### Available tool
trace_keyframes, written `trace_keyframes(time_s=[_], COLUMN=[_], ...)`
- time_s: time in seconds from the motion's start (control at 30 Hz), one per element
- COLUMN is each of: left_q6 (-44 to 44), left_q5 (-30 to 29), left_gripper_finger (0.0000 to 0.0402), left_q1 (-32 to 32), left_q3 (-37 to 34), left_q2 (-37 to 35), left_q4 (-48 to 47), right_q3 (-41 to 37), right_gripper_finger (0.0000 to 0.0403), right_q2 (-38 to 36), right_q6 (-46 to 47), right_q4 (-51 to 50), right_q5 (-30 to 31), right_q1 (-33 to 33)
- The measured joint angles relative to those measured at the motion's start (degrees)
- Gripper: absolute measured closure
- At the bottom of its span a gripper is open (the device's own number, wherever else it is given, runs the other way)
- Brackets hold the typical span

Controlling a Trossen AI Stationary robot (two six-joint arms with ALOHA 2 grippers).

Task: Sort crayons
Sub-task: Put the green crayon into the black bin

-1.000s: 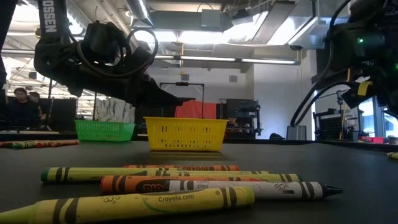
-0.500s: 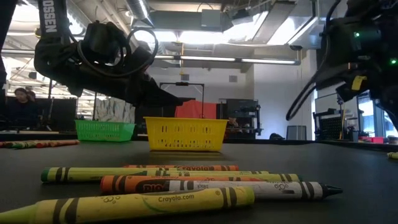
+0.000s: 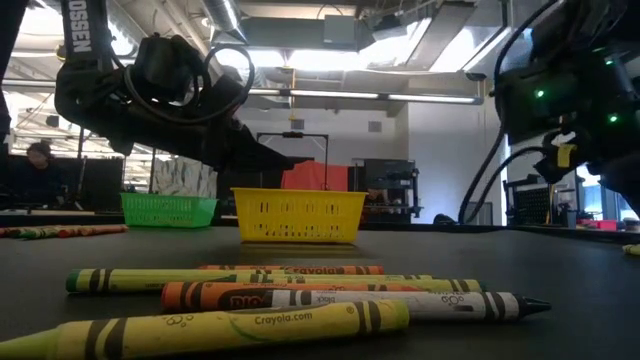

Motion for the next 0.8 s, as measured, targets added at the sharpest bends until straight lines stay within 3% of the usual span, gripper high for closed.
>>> trace_keyframes(time_s=[0.5,0.8], left_q6=[-0.26,-0.60], left_q5=[0.00,0.00], left_gripper_finger=[0.0287,0.0287], left_q1=[-0.04,-0.06], left_q3=[0.00,0.00], left_q2=[0.00,0.00], left_q4=[-0.17,-0.17], right_q3=[-2.16,-2.21], right_gripper_finger=[0.0315,0.0389], right_q2=[5.81,5.83], right_q6=[-4.34,-5.47], right_q4=[4.22,4.31], right_q5=[1.18,1.85], right_q1=[-4.80,-4.76])
